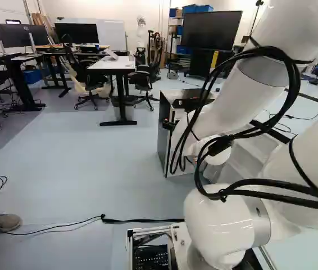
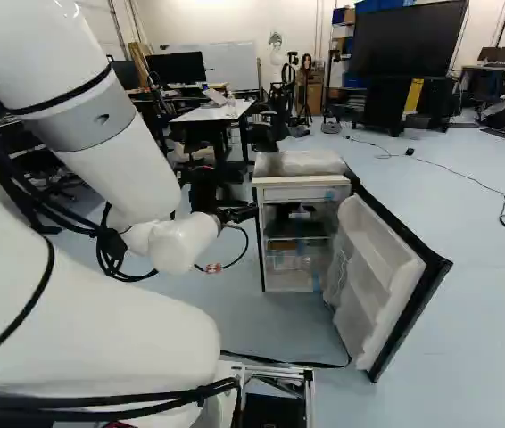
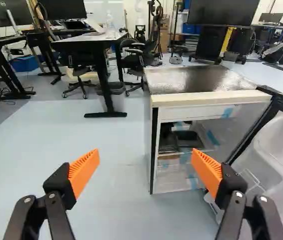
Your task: Open the fridge door
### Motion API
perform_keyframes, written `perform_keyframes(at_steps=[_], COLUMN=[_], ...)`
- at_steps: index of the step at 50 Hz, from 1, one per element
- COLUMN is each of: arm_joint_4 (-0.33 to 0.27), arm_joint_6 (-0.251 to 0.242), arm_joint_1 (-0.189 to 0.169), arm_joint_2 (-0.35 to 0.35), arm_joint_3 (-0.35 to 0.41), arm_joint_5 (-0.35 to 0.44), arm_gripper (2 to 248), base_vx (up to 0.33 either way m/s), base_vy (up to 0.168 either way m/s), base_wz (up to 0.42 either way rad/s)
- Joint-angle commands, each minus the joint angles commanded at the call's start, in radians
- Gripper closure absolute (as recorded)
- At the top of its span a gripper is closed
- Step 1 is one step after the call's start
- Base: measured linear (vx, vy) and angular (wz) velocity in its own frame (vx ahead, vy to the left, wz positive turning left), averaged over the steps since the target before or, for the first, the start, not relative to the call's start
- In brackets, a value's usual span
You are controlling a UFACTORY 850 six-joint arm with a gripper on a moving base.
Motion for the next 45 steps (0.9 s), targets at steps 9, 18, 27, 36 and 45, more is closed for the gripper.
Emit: perform_keyframes(at_steps=[9,18,27,36,45], arm_joint_4=[-0.008,-0.009,-0.009,-0.009,-0.009], arm_joint_6=[0.000,0.000,0.000,0.000,0.000], arm_joint_1=[0.001,0.001,0.001,0.001,0.001], arm_joint_2=[0.004,0.005,0.005,0.005,0.005], arm_joint_3=[0.003,0.003,0.003,0.003,0.003], arm_joint_5=[-0.002,-0.002,-0.002,-0.002,-0.002], arm_gripper=[3,3,3,3,3], base_vx=[0.000,0.000,0.000,0.000,0.000], base_vy=[0.000,0.000,0.000,0.000,0.000], base_wz=[0.000,0.000,0.000,0.000,0.000])
